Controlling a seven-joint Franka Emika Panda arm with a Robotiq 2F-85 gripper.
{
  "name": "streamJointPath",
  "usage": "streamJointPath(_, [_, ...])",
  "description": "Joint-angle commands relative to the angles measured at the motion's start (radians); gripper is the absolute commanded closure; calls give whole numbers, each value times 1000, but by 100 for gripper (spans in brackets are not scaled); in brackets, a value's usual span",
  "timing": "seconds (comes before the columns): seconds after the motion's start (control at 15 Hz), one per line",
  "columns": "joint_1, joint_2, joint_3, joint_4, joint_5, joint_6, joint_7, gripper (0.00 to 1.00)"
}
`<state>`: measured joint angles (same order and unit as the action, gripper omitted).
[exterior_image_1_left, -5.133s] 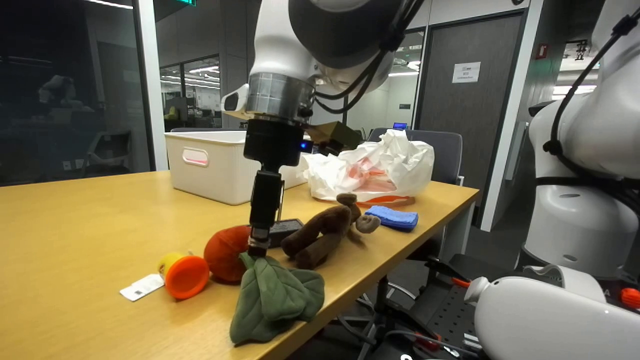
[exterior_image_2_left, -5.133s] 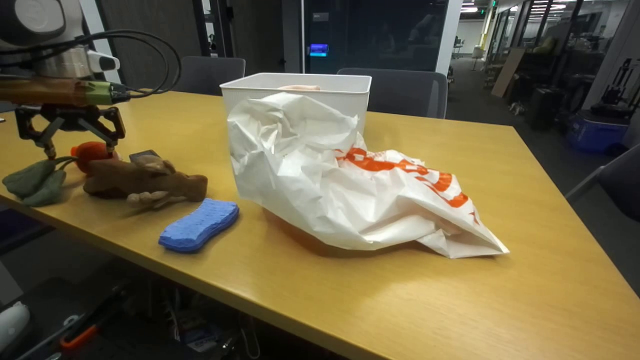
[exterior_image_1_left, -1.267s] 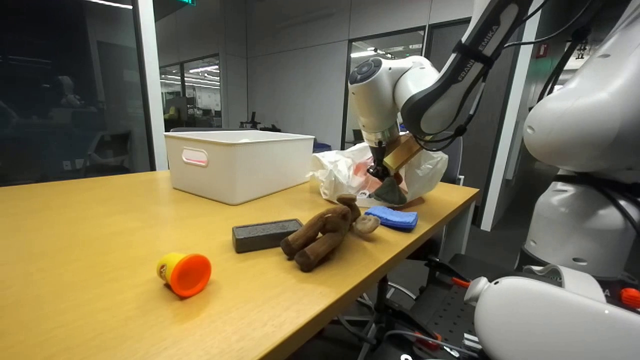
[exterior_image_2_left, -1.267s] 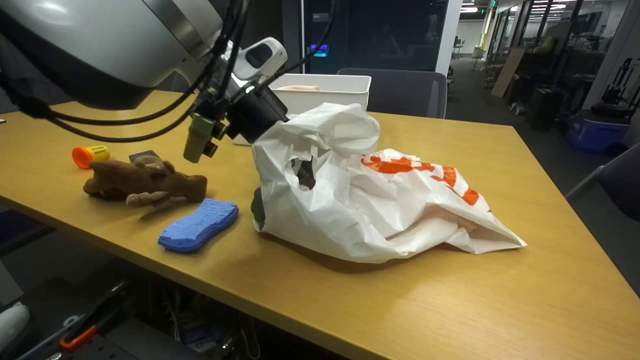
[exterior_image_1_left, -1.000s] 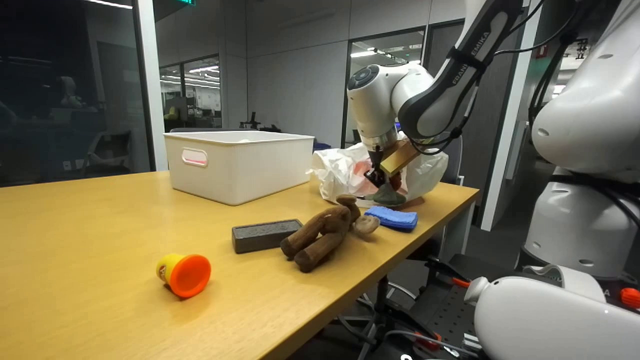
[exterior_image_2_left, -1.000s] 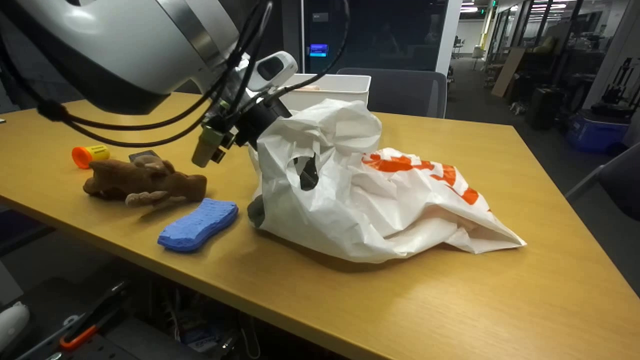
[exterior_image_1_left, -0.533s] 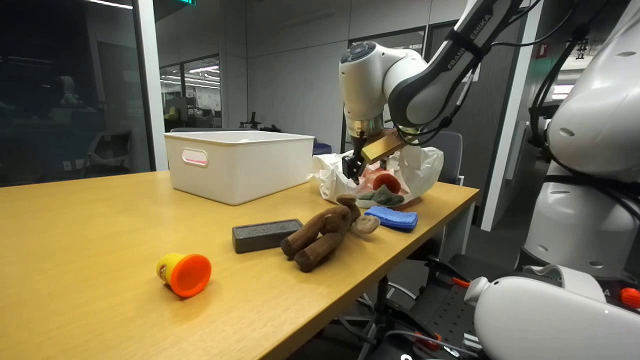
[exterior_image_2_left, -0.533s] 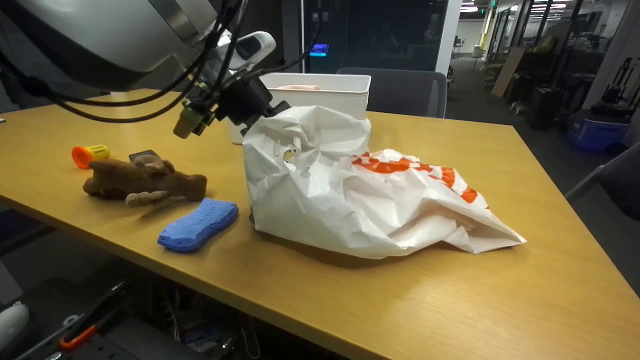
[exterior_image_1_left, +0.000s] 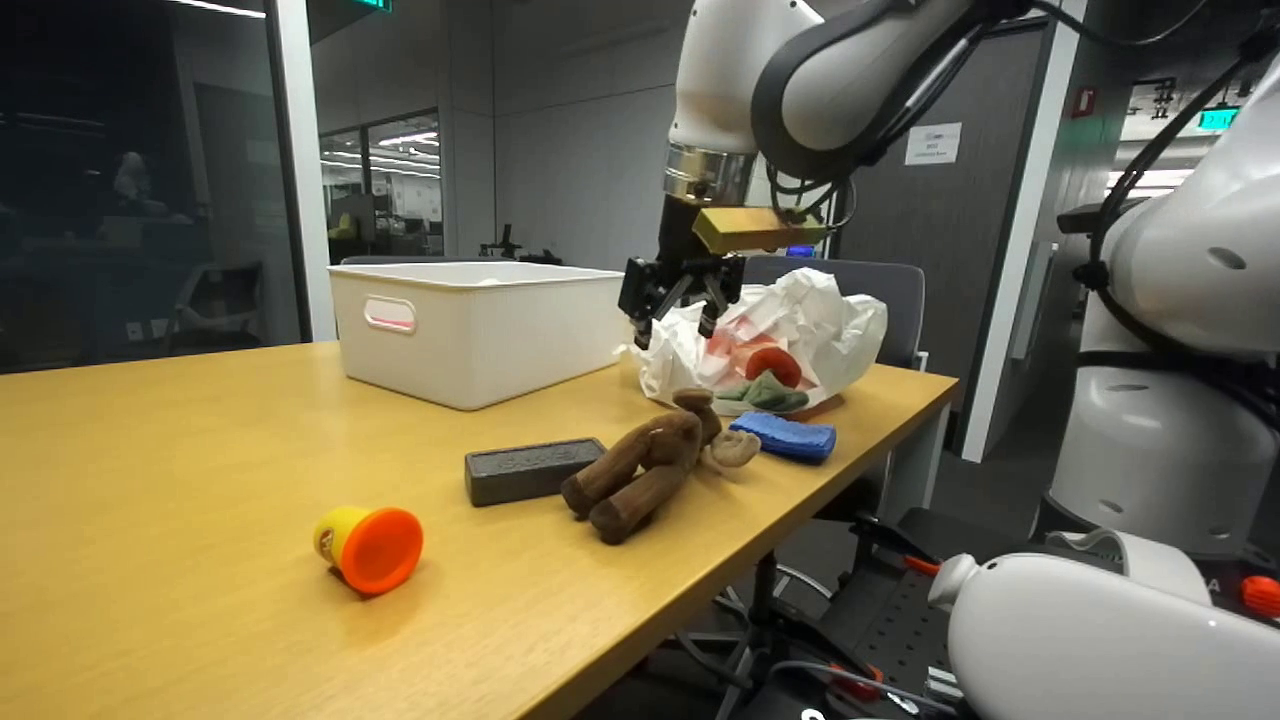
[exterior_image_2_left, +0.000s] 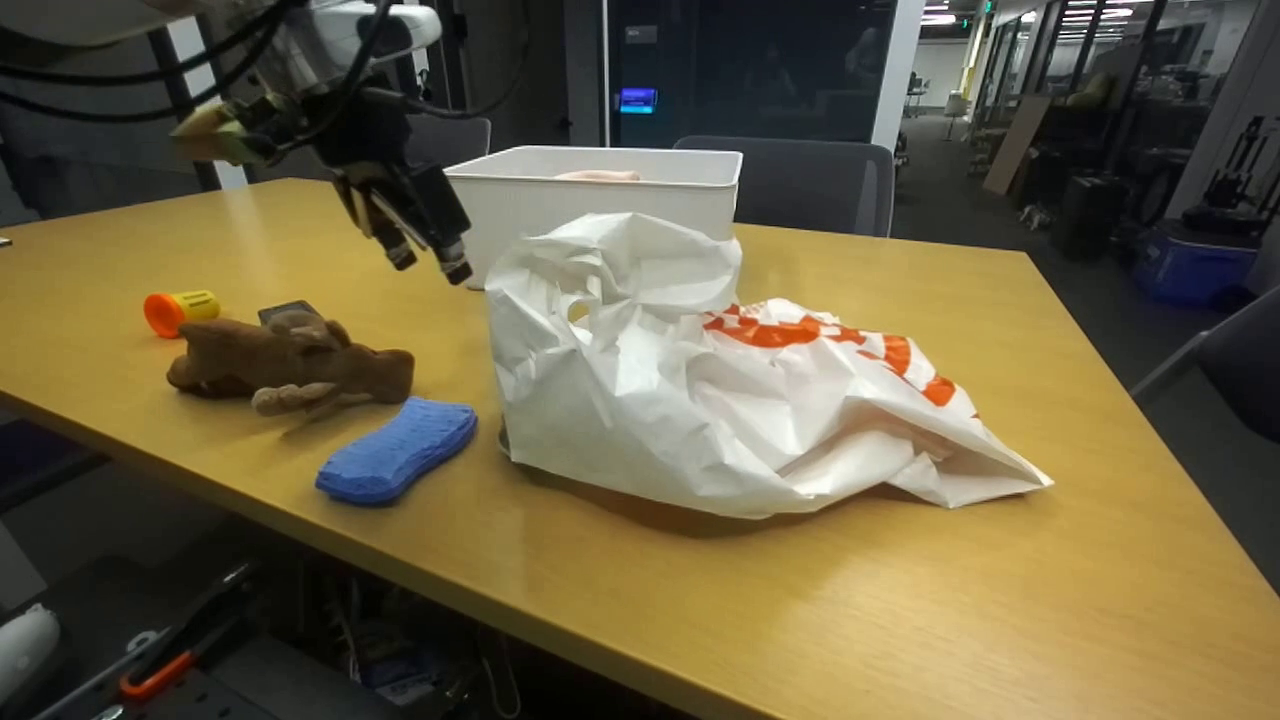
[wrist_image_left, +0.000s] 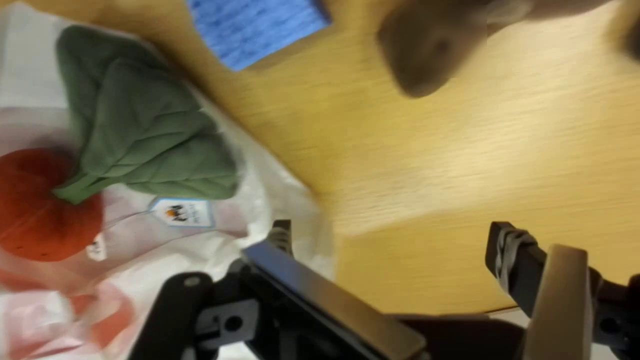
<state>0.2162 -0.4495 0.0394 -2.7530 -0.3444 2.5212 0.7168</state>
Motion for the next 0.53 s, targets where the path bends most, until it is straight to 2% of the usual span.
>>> streamJointPath(0.0, [159,-53,17,0,284,-65,-167,0])
streamJointPath(0.2, [220,-42,98,2,512,-132,-314,0])
streamJointPath(0.33, [242,-22,137,1,584,-187,-398,0])
streamJointPath(0.47, [235,-4,184,-1,593,-223,-442,0])
